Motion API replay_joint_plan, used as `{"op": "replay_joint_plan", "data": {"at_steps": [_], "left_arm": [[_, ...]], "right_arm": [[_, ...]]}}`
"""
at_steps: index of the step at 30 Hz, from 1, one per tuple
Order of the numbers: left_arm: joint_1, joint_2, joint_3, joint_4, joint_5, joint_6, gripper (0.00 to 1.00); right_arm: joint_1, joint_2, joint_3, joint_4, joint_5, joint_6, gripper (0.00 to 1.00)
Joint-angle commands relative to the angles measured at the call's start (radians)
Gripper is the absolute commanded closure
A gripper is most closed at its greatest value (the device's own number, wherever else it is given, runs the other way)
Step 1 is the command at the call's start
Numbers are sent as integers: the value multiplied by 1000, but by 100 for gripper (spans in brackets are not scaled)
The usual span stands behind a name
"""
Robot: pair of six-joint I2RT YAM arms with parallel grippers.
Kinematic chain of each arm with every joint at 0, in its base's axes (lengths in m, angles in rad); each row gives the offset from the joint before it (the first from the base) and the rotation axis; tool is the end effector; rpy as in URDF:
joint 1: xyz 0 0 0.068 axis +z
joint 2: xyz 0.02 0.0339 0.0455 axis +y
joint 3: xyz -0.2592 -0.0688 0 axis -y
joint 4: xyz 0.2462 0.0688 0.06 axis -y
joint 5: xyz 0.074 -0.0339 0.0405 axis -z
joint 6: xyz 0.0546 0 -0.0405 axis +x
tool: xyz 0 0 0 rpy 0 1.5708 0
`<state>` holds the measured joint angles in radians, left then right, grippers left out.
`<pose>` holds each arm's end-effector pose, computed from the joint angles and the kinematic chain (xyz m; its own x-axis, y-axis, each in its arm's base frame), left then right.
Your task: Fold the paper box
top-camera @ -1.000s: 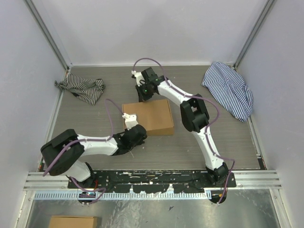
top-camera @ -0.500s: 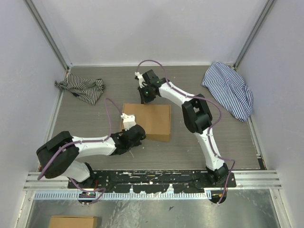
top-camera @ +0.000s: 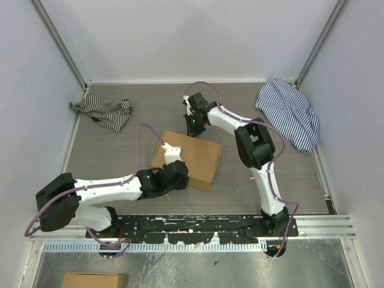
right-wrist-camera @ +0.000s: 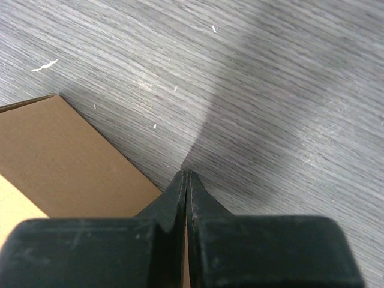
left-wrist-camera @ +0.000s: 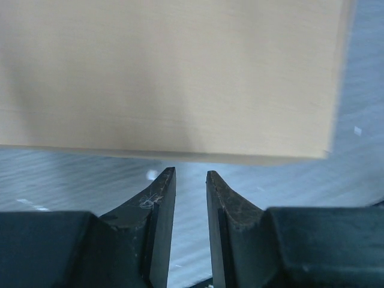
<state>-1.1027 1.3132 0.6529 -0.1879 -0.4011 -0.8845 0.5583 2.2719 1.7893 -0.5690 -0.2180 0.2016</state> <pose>0.1397 -0.2290 0.1673 -0.7599 -0.0754 -0.6456 0.1850 0.9271 -0.3260 0.4147 0.2729 0.1399 -0.8433 -0.2962 -0.4485 -0.4485 0.8477 0.2833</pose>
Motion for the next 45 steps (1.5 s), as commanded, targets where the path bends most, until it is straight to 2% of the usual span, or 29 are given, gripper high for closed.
{"op": "replay_joint_plan", "data": {"at_steps": [1,7,12,17,20,23,29,34,37,45], "left_arm": [[-127,85,68,41,26,-46,66],[-243,299,142,114,42,-83,67],[-255,402,173,162,33,-104,68],[-253,462,228,165,-50,-72,68],[-226,505,283,130,-85,-43,71],[-198,517,294,158,-60,-19,73],[-167,449,273,133,-95,81,72],[-48,418,198,181,3,145,73],[-15,441,184,222,43,172,74],[-14,556,339,223,141,171,73]], "right_arm": [[-21,-56,-17,-30,45,51,96],[-44,-136,-132,-14,77,75,95],[-42,-160,-183,-26,7,46,96],[-27,-157,-211,-30,-76,10,96],[-21,-147,-218,-21,-114,0,96],[-22,-142,-211,-22,-81,-4,96],[-40,-117,-169,-23,-70,15,97],[-41,-121,-162,-20,-66,27,97],[-43,-115,-153,-18,-60,28,97],[-44,-38,-27,-64,-77,19,96]]}}
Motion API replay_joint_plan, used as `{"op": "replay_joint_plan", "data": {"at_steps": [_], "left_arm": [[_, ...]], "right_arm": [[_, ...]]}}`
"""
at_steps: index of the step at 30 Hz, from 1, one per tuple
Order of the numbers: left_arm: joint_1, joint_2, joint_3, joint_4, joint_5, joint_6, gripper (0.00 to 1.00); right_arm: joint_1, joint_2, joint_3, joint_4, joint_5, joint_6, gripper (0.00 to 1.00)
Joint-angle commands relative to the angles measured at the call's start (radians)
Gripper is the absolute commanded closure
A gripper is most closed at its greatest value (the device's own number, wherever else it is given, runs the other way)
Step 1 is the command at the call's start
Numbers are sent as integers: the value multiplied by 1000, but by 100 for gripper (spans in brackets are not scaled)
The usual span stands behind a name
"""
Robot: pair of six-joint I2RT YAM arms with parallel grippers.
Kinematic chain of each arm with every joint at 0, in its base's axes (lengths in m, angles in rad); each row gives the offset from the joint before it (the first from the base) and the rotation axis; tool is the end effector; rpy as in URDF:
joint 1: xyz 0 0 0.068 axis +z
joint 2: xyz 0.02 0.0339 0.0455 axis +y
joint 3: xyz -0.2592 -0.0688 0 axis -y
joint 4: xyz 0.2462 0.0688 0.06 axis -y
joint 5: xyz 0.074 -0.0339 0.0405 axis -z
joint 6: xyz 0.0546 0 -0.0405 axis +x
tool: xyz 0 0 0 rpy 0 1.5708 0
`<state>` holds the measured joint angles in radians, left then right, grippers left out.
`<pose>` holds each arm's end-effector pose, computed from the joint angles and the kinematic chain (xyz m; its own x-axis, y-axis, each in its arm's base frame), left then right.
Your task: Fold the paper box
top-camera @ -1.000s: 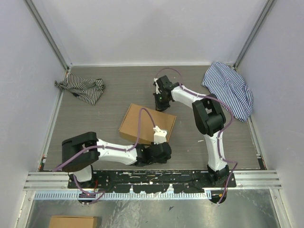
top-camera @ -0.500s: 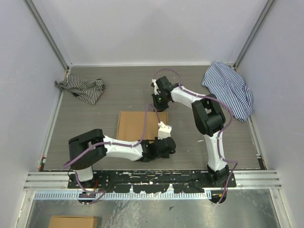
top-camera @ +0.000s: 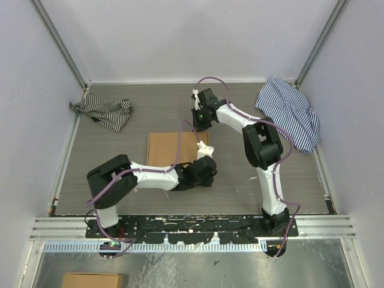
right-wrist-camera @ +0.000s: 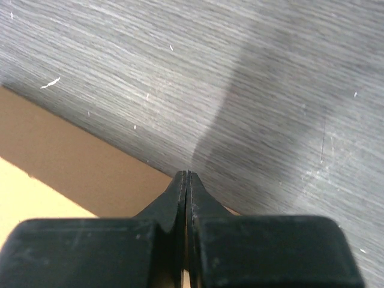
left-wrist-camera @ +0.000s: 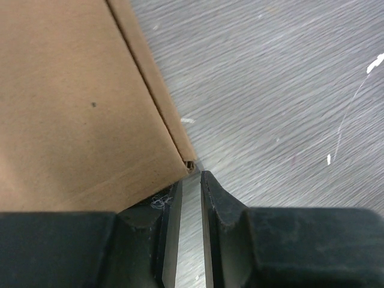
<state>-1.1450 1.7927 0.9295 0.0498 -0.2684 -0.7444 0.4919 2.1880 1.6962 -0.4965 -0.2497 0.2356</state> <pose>0.1659 -0.3307 0.1262 -0.7647 0.1045 -0.6359 0.3871 0.8633 -0.3238 0.4213 0.2410 0.1555 -0.8505 -0.1991 -0.4867 -0.3897 0.8601 0.3291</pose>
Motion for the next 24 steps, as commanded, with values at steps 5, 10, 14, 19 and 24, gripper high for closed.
{"op": "replay_joint_plan", "data": {"at_steps": [5,10,14,19,24], "left_arm": [[28,76,101,-51,-6,35,73],[29,26,49,-62,-33,40,70],[28,-31,32,-75,-37,46,56],[21,-107,79,-134,-36,93,30],[15,-195,116,-184,-27,122,2]], "right_arm": [[3,52,98,-155,-21,-11,96],[-12,12,64,-151,23,-2,96],[-21,-48,15,-107,85,10,93],[-39,-160,-31,-37,134,27,75],[-46,-284,-38,-12,175,18,54]]}}
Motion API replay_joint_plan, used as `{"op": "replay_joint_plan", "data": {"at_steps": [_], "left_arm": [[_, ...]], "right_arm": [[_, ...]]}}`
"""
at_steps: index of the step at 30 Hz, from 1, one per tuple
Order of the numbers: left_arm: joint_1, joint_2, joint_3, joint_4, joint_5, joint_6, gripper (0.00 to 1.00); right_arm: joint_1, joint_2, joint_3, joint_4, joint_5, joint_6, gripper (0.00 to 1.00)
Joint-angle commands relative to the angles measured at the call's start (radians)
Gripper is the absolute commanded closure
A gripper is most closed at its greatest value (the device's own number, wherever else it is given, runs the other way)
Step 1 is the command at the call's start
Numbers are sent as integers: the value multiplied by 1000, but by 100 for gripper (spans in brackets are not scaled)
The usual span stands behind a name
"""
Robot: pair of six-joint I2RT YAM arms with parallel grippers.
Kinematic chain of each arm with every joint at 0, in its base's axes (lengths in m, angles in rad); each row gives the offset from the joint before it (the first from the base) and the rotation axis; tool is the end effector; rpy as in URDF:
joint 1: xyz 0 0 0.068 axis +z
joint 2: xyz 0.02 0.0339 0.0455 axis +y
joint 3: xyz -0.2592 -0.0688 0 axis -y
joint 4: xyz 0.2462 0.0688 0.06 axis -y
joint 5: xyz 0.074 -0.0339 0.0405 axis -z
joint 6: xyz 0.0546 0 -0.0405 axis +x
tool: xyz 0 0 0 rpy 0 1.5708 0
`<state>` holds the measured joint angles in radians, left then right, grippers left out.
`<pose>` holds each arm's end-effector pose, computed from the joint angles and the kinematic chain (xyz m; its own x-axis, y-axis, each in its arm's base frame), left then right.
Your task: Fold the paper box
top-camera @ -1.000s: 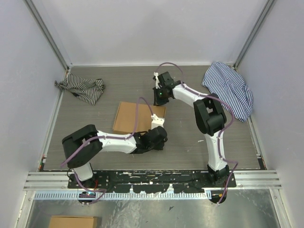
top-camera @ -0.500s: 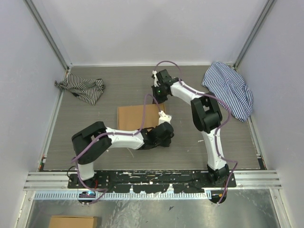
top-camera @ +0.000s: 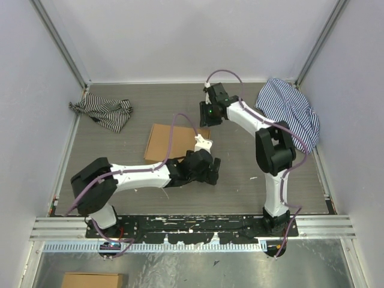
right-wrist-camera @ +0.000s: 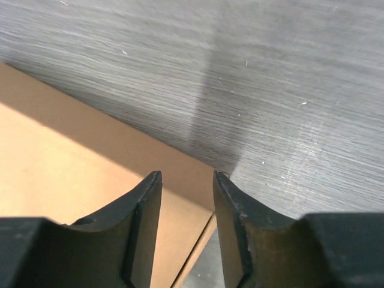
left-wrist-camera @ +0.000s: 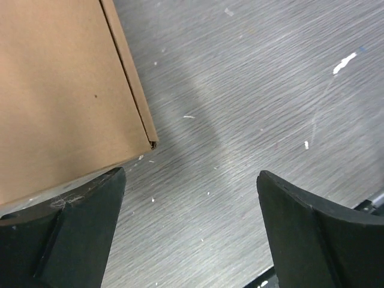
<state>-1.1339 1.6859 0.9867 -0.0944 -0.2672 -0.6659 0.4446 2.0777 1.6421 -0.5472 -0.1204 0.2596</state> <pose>0.1678 -0.3252 0.1682 -0.7287 0.1522 -0.6677 0.4393 0.8519 -0.2852 0.4174 0.2061 0.1839 -0.8510 -0.1232 -0.5105 -0.2780 0.9304 0.2390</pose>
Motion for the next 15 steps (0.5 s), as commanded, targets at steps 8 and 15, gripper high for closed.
{"op": "replay_joint_plan", "data": {"at_steps": [8,15], "left_arm": [[6,-413,-4,-226,-168,37,2],[140,-814,-194,-422,-337,40,2]], "right_arm": [[-4,-386,-44,-35,226,22,1],[-4,-786,-480,122,254,92,0]]}}
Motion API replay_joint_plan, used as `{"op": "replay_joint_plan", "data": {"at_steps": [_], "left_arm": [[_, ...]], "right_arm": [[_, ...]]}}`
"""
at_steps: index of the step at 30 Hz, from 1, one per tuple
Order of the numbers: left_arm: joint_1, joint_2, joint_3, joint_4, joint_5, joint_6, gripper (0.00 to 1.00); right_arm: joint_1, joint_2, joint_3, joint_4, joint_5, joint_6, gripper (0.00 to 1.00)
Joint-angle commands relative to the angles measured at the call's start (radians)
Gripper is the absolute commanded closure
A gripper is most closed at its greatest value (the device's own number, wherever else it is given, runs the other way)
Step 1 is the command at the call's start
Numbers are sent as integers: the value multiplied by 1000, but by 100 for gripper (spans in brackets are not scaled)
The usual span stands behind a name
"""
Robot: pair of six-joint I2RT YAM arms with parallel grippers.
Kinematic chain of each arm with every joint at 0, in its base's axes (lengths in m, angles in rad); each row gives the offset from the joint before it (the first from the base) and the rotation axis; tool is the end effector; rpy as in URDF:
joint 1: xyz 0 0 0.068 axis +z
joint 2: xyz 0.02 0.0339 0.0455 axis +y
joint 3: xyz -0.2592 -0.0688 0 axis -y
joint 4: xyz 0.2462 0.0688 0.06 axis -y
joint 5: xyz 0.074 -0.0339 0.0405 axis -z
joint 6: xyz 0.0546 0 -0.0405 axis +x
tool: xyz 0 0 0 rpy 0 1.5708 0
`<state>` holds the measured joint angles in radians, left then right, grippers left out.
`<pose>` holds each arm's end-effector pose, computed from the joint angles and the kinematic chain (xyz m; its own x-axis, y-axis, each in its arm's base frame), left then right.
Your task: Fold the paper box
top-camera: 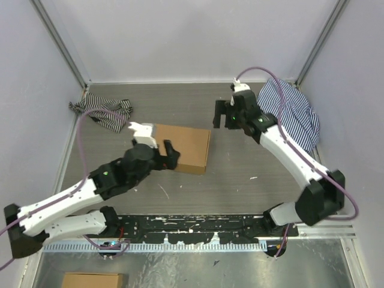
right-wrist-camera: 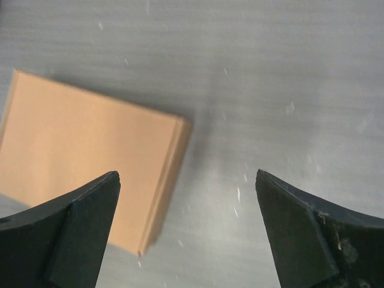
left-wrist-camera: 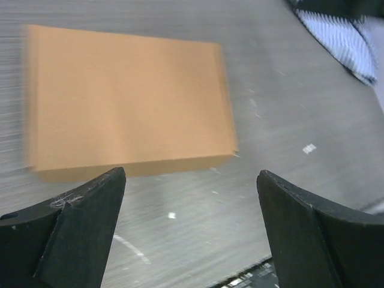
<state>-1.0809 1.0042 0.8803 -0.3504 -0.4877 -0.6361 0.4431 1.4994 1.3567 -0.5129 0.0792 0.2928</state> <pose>0.1361 -0.2009 0.3055 -0.5194 -0.1413 -0.8428 0.3416 0.8697 -0.3563 0.3231 0.1485 0.3181 -0.6343 0.0175 -0.7729 -0.1960 0.9635 0.1826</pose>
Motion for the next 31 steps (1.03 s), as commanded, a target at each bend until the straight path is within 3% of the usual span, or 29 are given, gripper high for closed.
{"op": "replay_joint_plan", "data": {"at_steps": [1,7,12,31], "left_arm": [[127,-165,-106,-190,-110,12,2],[384,-207,-163,-264,28,28,2],[511,-147,-179,-228,180,28,2],[518,-251,-208,-281,176,37,2]], "right_arm": [[-1,-263,-257,107,52,72,0],[-1,-454,-437,53,115,129,0],[-1,-515,-480,1,177,137,0],[-1,-663,-594,-11,173,112,0]]}}
